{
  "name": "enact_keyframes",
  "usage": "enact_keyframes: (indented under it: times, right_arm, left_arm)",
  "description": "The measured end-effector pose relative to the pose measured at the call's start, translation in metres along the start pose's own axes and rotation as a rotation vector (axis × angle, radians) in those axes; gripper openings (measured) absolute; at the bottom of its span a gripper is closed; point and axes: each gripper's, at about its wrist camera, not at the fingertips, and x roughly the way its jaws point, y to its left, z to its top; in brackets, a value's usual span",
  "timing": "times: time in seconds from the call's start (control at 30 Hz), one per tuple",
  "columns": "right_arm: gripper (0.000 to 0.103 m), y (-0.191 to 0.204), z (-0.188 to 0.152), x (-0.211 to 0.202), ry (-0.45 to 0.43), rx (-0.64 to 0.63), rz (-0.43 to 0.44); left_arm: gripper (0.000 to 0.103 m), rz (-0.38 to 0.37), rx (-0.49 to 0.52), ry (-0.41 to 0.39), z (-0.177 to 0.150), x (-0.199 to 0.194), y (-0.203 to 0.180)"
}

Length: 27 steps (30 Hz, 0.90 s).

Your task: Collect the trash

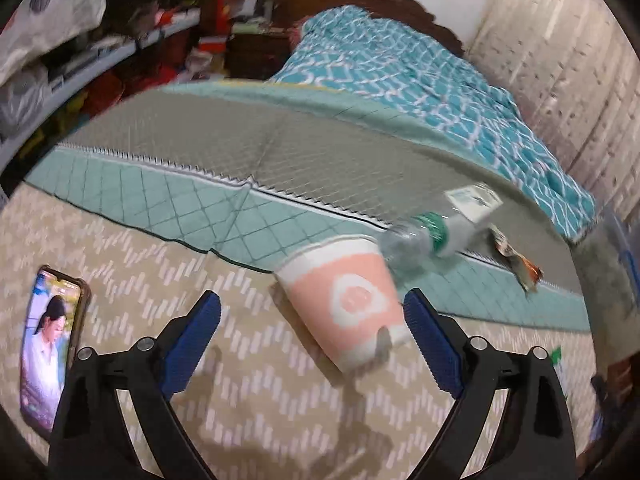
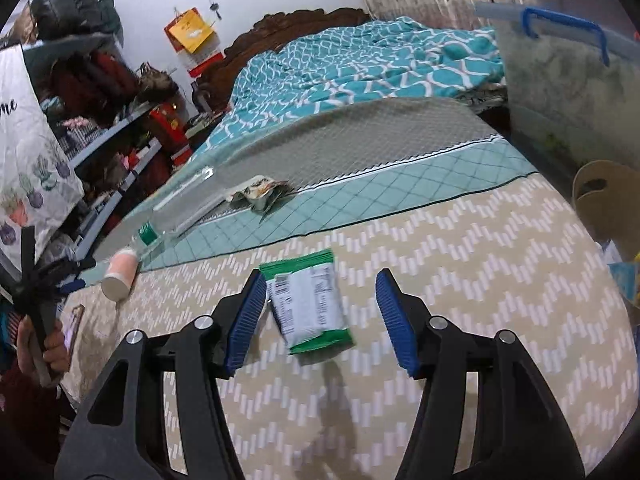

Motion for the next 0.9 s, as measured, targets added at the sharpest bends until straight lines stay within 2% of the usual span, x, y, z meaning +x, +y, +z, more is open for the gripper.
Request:
enact_keyframes:
  times: [0.07, 0.1, 0.23, 0.27, 0.3, 0.33, 0.37, 0.4, 0.43, 0.47, 0.5, 0.63, 0.8, 0.9]
  right_arm:
    - [0.078, 0.007, -0.003, 0.007, 0.032, -0.025, -0.025]
    - [0.079, 0.007, -0.004, 0.01, 0.046, -0.034, -0.033]
    - [0.082, 0.015, -0.009, 0.034, 0.128, -0.08, -0.076]
    - [0.082, 0.017, -0.011, 0.038, 0.144, -0.092, -0.077]
    - [0.082, 0.019, -0.012, 0.041, 0.153, -0.104, -0.077]
    - [0.082, 0.021, -0.015, 0.045, 0.165, -0.117, -0.078]
    - [0.082, 0.023, -0.017, 0.045, 0.155, -0.139, -0.093]
    - [0.072, 0.026, -0.018, 0.046, 0.159, -0.156, -0.091]
    - [0.063, 0.03, -0.02, 0.046, 0.155, -0.174, -0.093]
    - [0.043, 0.033, -0.022, 0.044, 0.156, -0.191, -0.092]
    - [0.042, 0.034, -0.024, 0.043, 0.159, -0.189, -0.077]
    - [0.04, 0.041, -0.042, 0.027, 0.156, -0.184, -0.021]
    - [0.04, 0.054, -0.067, 0.005, 0.146, -0.156, 0.064]
    - [0.04, 0.057, -0.076, -0.004, 0.15, -0.124, 0.113]
  left_arm:
    - [0.094, -0.056, -0.017, 0.044, 0.003, 0.013, -0.002]
    - [0.094, -0.072, -0.012, 0.064, 0.005, 0.021, -0.004]
    - [0.094, -0.044, 0.034, 0.145, -0.002, 0.053, -0.022]
    - [0.094, -0.035, 0.037, 0.138, -0.004, 0.057, -0.023]
    - [0.09, -0.015, 0.049, 0.105, -0.006, 0.056, -0.026]
    - [0.078, 0.0, 0.066, 0.093, -0.009, 0.056, -0.028]
    - [0.074, -0.011, 0.079, 0.078, -0.013, 0.053, -0.028]
    - [0.065, -0.031, 0.085, 0.078, -0.016, 0.05, -0.028]
    - [0.063, -0.042, 0.101, 0.08, -0.021, 0.046, -0.028]
    - [0.062, -0.03, 0.119, 0.074, -0.026, 0.041, -0.027]
    - [0.062, -0.024, 0.131, 0.07, -0.03, 0.038, -0.026]
    - [0.062, -0.135, 0.164, 0.098, -0.066, 0.014, -0.022]
    - [0.062, -0.288, 0.248, 0.139, -0.116, -0.009, -0.054]
    - [0.062, -0.366, 0.321, 0.163, -0.136, -0.013, -0.088]
